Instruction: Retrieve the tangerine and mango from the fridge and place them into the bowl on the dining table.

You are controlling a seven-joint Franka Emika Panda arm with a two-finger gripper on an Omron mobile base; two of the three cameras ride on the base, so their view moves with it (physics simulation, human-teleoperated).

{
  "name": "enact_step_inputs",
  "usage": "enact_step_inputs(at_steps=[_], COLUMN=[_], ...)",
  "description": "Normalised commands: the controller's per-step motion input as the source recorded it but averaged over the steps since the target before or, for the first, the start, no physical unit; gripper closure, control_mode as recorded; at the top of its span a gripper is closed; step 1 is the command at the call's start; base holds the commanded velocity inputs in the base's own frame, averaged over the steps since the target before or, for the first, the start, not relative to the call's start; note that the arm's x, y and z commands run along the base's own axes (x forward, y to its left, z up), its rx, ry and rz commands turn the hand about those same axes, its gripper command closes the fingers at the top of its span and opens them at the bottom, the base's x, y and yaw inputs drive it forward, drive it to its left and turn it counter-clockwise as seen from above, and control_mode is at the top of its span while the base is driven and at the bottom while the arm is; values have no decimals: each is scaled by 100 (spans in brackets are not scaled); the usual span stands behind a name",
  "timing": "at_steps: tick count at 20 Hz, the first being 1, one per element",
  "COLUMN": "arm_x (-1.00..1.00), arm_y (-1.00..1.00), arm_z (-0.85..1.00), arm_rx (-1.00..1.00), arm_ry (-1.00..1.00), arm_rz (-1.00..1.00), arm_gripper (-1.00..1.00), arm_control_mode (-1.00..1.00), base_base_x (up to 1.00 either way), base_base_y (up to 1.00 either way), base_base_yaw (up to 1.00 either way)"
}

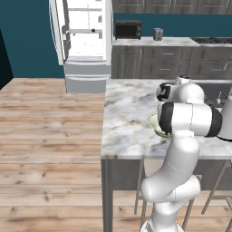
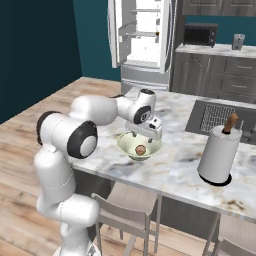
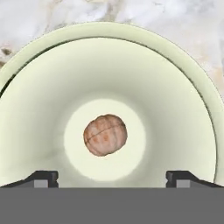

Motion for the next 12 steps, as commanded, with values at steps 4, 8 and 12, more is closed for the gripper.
enact_step_inputs(at_steps=[4, 8, 12], arm_x=[-76, -87, -98], arm_y=[1, 23, 58], arm_z=[100, 100, 90], arm_rx=[-7, -15, -23], arm_ry=[-15, -20, -24], arm_rz=[0, 0, 0], arm_gripper=[-100, -100, -100], arm_control_mode=[-100, -100, -100], base_base_x=[0, 0, 0], base_base_y=[0, 0, 0], base_base_yaw=[0, 0, 0])
